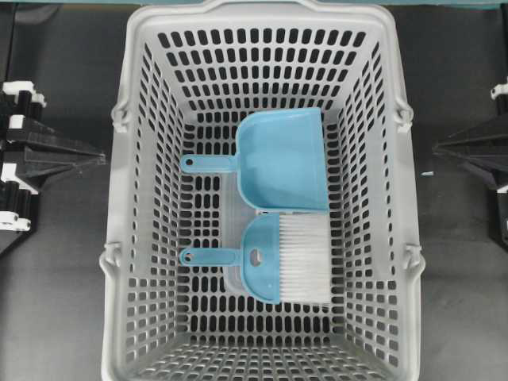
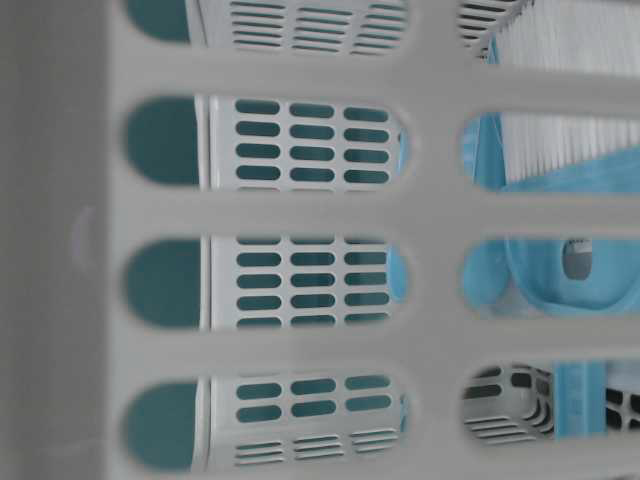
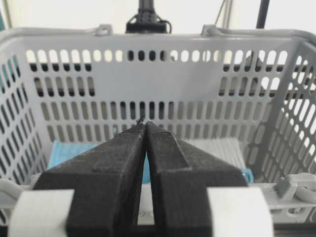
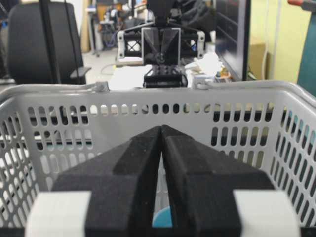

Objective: Pick up the hand brush from the shopping basket with the left arm.
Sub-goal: 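Move the left gripper over the basket toward the blue hand brush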

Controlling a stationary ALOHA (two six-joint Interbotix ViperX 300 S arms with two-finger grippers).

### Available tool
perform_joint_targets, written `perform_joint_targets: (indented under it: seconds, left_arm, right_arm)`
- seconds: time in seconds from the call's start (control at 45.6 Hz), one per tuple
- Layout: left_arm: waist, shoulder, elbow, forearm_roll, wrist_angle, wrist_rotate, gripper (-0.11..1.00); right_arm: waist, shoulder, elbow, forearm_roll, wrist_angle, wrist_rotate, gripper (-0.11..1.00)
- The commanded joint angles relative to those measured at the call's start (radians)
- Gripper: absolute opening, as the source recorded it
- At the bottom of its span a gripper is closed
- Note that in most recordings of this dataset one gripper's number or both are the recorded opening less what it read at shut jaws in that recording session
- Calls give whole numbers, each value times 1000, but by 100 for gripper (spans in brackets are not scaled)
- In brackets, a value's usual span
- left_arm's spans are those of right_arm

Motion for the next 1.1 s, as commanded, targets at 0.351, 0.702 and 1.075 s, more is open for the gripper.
perform_joint_targets:
  seconds: [0.351,0.702,1.075]
  left_arm:
    - [-66,181,-502,41,603,-74,0]
    - [-107,552,-939,41,1112,-63,0]
    - [-118,778,-1080,41,1302,-81,5]
  right_arm:
    - [5,-21,-48,18,78,58,0]
    - [20,-25,-71,18,221,72,0]
    - [20,-26,-66,17,232,72,22]
